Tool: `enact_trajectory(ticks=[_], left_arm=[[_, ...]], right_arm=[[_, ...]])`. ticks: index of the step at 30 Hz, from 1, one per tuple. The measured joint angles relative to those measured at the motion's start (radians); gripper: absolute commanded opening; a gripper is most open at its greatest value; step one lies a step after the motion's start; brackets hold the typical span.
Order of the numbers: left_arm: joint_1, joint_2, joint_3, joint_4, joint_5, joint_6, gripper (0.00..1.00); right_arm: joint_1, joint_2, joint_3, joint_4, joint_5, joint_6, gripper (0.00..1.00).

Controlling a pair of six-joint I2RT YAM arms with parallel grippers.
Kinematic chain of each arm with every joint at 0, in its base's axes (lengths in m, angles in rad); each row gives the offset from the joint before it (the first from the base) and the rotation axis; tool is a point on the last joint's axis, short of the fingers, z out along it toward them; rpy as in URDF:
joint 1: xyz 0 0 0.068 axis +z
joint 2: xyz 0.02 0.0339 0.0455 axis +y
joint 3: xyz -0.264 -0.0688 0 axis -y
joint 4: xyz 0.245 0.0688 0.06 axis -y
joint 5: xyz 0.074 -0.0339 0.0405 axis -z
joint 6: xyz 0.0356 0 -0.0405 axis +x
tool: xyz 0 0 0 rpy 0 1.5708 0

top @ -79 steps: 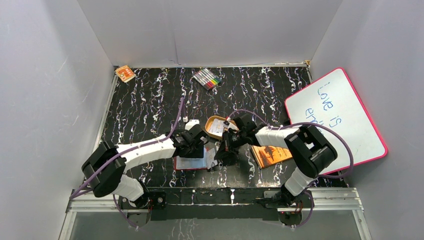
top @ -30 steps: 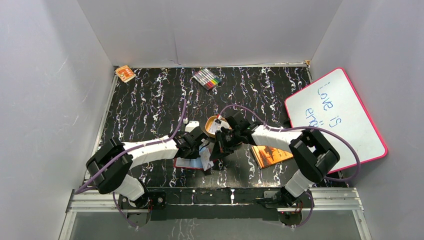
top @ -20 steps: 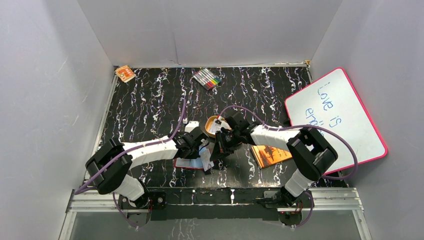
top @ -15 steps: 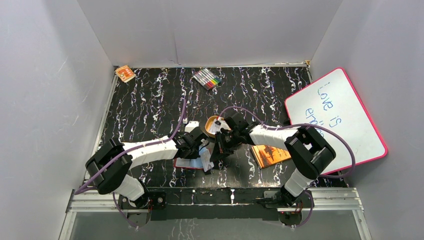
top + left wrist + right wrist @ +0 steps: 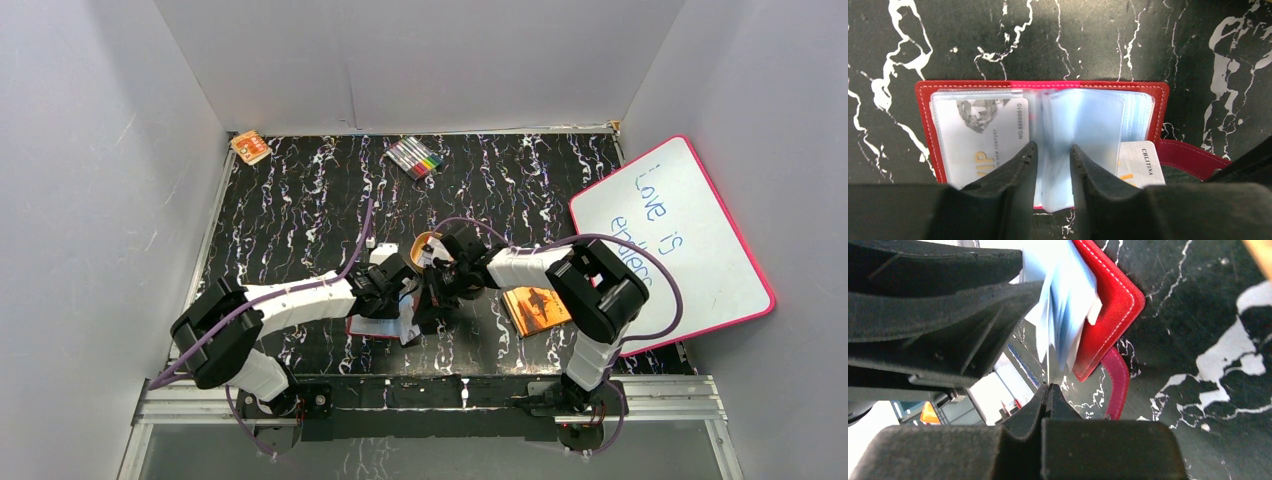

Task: Put the credit cards into the card holder
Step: Turn over the card slot in the card holder.

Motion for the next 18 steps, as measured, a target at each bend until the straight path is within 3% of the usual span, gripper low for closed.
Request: enact_trajectory(ticks=[6, 18], left_arm=[[0.0, -0.017, 0.039, -0.084, 0.002, 0.02, 0.53], [0.0, -0.139, 0.147, -0.191, -0.02, 0.042, 0.58]], right_arm=[[0.01, 0.023, 0.003, 0.052, -0.008, 0.028, 0.0], [0.039, 0.028, 0.034, 0.084, -0.007, 0.055, 0.0]])
